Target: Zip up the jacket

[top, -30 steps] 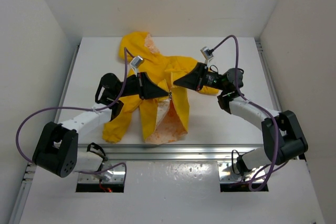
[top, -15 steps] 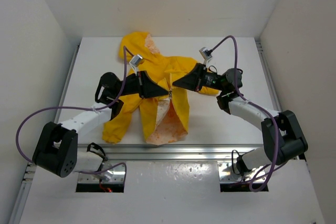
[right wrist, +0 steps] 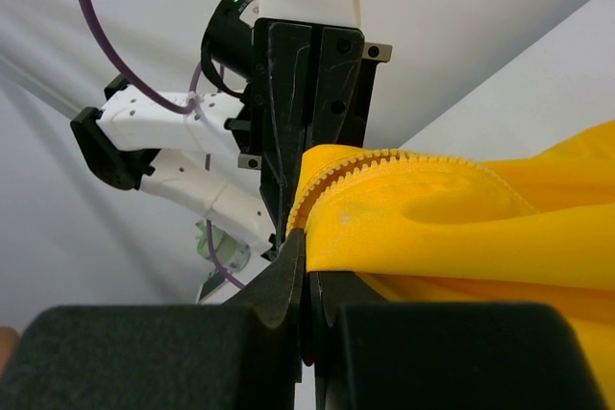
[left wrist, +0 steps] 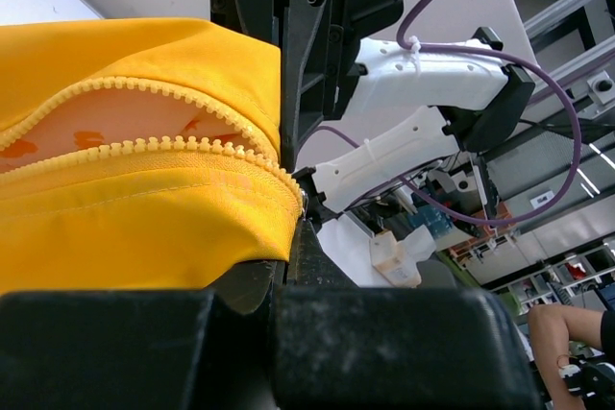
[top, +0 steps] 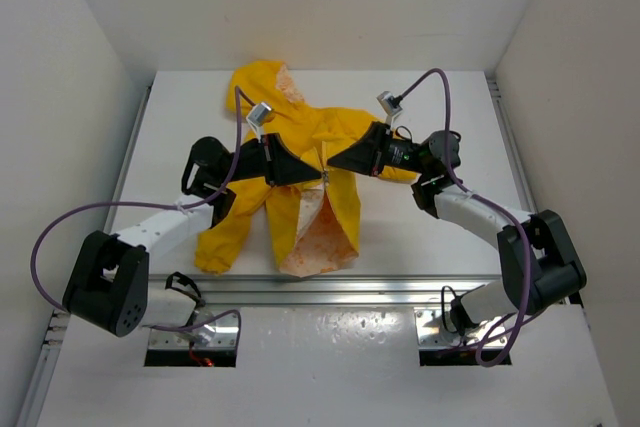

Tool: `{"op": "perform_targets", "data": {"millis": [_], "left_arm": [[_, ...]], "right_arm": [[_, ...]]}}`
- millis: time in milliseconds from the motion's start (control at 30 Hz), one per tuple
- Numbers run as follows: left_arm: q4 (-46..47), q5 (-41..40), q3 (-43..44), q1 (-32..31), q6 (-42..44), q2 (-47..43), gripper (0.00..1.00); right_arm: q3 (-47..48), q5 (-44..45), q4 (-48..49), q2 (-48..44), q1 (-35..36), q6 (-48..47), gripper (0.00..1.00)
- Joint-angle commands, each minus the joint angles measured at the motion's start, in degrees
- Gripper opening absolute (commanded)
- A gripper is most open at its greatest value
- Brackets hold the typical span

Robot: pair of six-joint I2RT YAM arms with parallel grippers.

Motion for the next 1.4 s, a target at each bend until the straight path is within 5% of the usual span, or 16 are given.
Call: {"op": "perform_targets", "data": {"millis": [0,567,1367], "left_arm": [[4.0,-0.8,2.3,0.4,-0.2,-0.2,0.0],[4.1,-1.2,1.2,3.9,-0.2,-0.3,0.0],[2.5,0.8,0.2,-0.3,2.0,-2.2,0.0]], "right_arm": [[1.2,-1.0,4.7,-1.2,0.4,-0.8,0.0],[-0.5,-0.6,5.0,-2.6,0.3,0.1,0.0],[2.7,0.9,1.4,-0.5,-0.6,0.4,0.0]]}}
